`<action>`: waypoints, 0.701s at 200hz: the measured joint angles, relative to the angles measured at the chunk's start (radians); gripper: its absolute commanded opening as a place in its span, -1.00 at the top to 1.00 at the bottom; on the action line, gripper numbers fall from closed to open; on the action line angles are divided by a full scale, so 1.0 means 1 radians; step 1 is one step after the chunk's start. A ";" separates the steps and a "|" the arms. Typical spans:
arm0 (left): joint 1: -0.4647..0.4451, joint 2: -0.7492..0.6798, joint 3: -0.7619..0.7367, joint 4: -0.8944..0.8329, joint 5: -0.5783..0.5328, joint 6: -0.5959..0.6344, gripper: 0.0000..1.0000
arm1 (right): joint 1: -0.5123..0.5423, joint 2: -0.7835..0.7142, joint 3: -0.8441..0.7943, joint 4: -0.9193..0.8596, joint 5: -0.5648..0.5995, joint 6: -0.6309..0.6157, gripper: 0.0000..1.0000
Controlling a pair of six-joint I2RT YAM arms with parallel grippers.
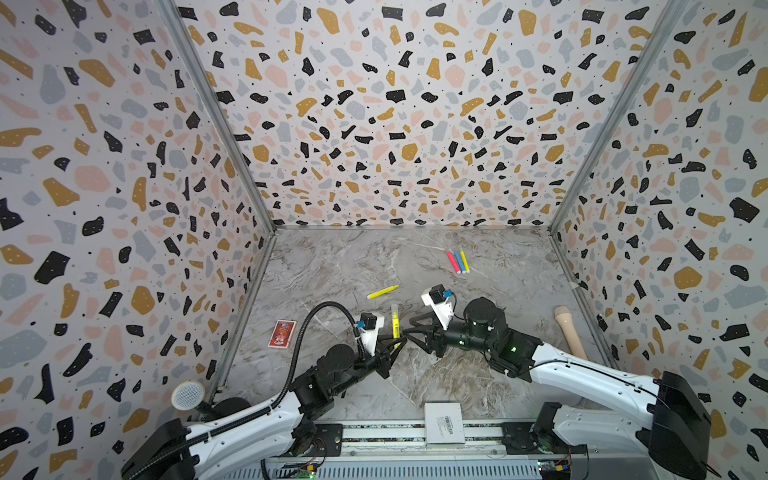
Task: Insert the pens into the pen caps
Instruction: 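Close the right gripper on the capped highlighter while the left gripper opens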
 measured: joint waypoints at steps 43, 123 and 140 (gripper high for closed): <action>0.000 0.008 0.001 0.014 0.007 0.000 1.00 | 0.000 0.080 0.013 0.002 -0.058 -0.003 0.19; 0.003 0.013 0.001 0.017 0.010 0.000 1.00 | -0.007 0.156 0.075 0.054 -0.100 0.003 0.33; 0.003 0.012 0.001 0.017 0.010 0.000 1.00 | -0.011 0.172 0.076 0.056 -0.103 0.008 0.41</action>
